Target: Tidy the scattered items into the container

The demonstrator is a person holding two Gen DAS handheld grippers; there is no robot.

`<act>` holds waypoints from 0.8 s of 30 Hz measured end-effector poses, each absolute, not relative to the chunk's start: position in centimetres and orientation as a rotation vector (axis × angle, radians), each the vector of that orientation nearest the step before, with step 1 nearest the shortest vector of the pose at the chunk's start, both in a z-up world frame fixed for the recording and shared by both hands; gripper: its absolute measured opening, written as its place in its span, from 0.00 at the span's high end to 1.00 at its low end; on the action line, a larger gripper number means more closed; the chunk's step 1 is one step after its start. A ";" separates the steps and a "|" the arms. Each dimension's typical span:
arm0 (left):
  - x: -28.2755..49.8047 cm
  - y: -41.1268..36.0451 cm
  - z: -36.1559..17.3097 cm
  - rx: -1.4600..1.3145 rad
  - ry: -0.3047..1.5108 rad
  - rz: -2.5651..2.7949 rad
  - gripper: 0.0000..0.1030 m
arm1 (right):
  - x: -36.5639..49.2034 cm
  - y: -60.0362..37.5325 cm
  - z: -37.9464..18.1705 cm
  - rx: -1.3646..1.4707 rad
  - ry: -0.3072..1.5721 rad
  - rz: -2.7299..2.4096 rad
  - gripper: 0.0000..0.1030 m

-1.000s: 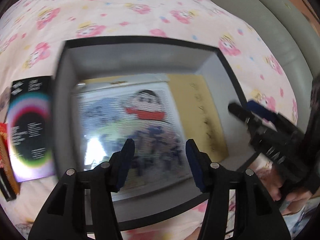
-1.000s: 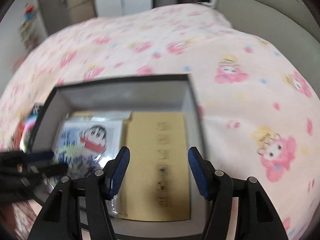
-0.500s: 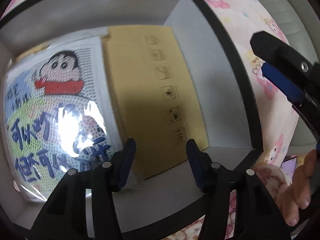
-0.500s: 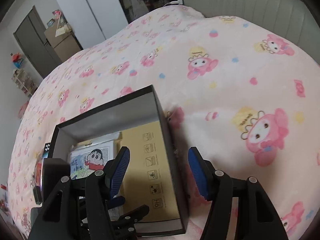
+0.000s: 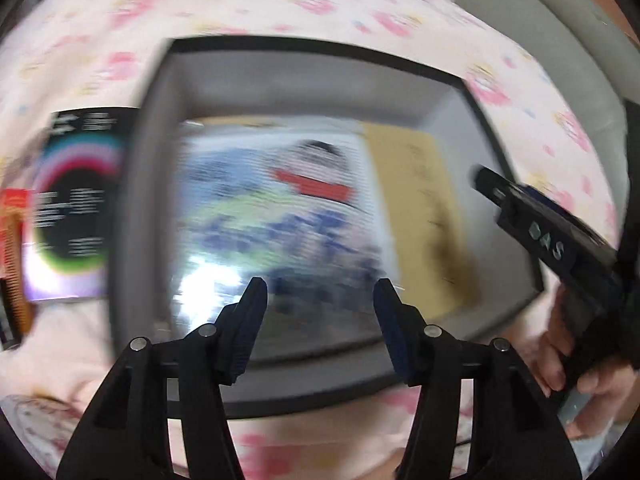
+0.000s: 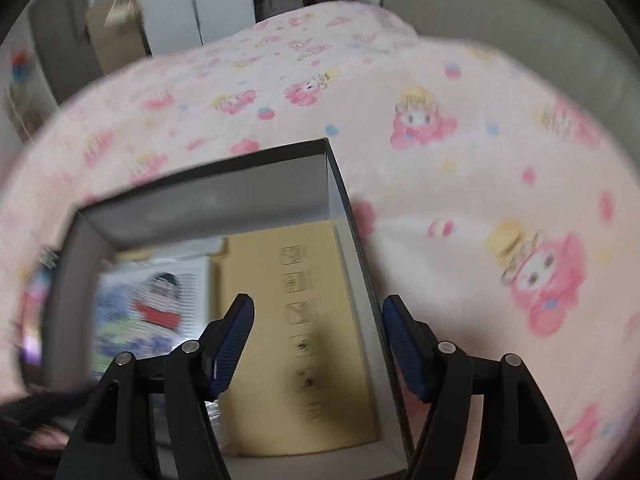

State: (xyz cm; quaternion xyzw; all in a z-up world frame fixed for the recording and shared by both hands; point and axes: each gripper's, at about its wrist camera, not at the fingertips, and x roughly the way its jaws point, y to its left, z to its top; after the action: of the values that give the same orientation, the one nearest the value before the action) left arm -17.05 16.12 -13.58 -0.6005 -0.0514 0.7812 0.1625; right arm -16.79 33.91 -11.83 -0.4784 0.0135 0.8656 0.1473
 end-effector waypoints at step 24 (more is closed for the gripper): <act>-13.9 13.3 -9.9 -1.422 -0.093 2.381 0.56 | -12.7 29.4 -10.4 -1.523 0.211 2.759 0.42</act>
State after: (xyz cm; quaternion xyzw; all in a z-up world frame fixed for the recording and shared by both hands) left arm -13.86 13.28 -9.95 -0.5039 -0.0330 0.8437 0.1821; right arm -12.75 29.44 -10.37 -0.4822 0.0668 0.8735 -0.0084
